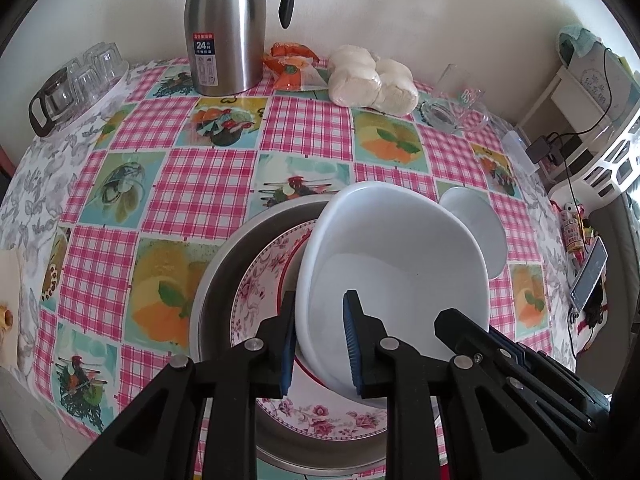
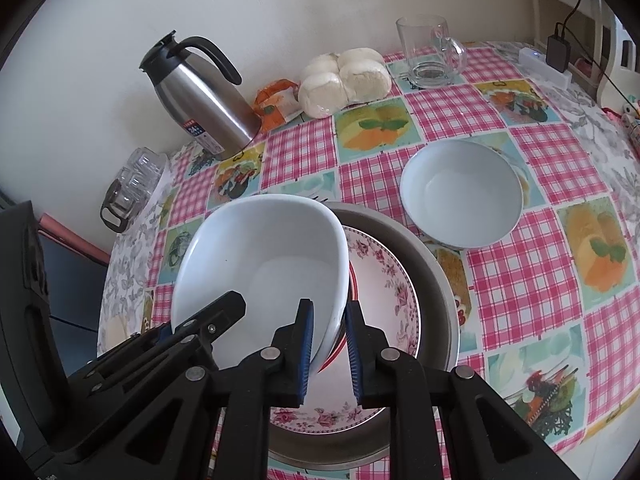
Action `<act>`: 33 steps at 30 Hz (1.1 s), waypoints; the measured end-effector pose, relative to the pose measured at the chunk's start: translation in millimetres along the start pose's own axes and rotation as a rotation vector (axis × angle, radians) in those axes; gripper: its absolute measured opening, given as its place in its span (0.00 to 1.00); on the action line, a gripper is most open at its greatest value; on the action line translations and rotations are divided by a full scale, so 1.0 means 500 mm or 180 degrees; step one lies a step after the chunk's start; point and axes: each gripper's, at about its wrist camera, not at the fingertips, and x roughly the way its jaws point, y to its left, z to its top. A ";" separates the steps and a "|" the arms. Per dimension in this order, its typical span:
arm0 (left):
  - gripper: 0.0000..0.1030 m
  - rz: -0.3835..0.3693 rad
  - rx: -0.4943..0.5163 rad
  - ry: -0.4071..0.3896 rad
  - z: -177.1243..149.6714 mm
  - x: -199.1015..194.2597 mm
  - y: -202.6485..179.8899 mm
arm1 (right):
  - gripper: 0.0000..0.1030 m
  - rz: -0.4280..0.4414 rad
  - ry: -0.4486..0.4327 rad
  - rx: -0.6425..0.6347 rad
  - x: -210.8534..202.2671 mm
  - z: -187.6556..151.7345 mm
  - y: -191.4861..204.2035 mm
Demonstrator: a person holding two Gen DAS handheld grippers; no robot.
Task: Organize plates and bowls
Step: 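Lower the white square bowl into the red-rim bowl in the tray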
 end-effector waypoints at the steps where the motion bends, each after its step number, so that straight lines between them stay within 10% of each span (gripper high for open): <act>1: 0.22 0.0006 -0.0001 0.0008 0.000 0.002 0.000 | 0.19 -0.0003 0.0009 0.0005 0.002 0.000 0.000; 33: 0.34 -0.0042 -0.0039 -0.0114 0.002 -0.025 -0.001 | 0.21 0.0035 -0.0110 -0.0028 -0.027 0.003 0.003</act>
